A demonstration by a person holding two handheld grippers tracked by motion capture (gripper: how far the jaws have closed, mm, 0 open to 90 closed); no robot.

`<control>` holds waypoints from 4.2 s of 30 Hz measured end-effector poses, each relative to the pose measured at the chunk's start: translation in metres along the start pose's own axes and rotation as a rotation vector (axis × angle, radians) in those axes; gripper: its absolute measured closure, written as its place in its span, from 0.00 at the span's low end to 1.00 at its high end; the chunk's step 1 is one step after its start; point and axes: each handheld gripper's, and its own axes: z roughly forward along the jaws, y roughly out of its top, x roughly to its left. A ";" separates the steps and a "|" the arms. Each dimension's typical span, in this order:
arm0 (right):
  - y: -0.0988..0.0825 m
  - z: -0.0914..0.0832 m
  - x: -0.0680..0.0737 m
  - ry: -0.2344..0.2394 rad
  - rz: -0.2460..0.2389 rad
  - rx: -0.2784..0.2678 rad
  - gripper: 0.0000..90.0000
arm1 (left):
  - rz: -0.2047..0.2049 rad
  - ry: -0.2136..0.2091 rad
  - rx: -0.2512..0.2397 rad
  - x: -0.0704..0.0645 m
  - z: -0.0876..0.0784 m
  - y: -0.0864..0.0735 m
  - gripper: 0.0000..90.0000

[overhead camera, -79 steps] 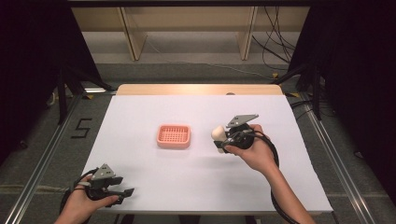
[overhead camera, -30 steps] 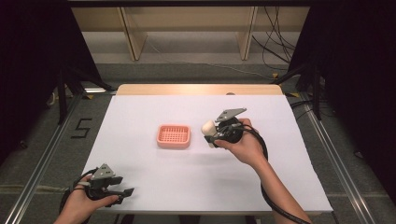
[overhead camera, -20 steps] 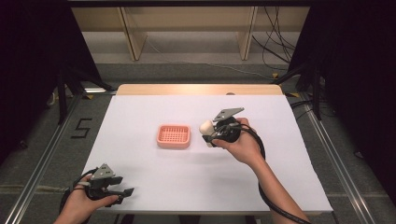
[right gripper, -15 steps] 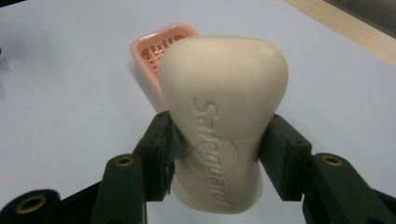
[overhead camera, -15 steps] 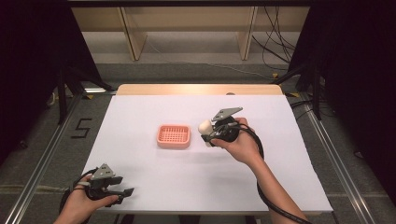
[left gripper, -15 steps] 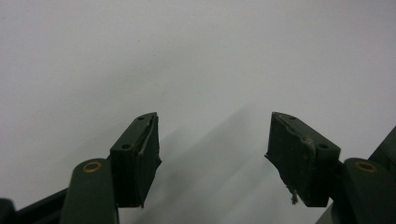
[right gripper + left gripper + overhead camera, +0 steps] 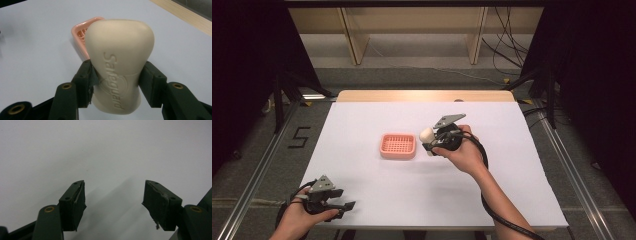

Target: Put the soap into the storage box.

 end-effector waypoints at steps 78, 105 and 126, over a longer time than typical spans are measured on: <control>0.024 0.040 0.002 0.008 0.013 -0.022 0.56 | -0.008 -0.002 -0.004 0.001 0.000 -0.001 0.38; 0.036 0.060 0.008 0.021 -0.002 0.008 0.56 | -0.010 0.000 -0.009 0.000 0.001 -0.001 0.37; 0.042 0.074 0.014 0.028 -0.014 0.015 0.56 | -0.011 -0.003 -0.011 0.000 0.000 -0.001 0.37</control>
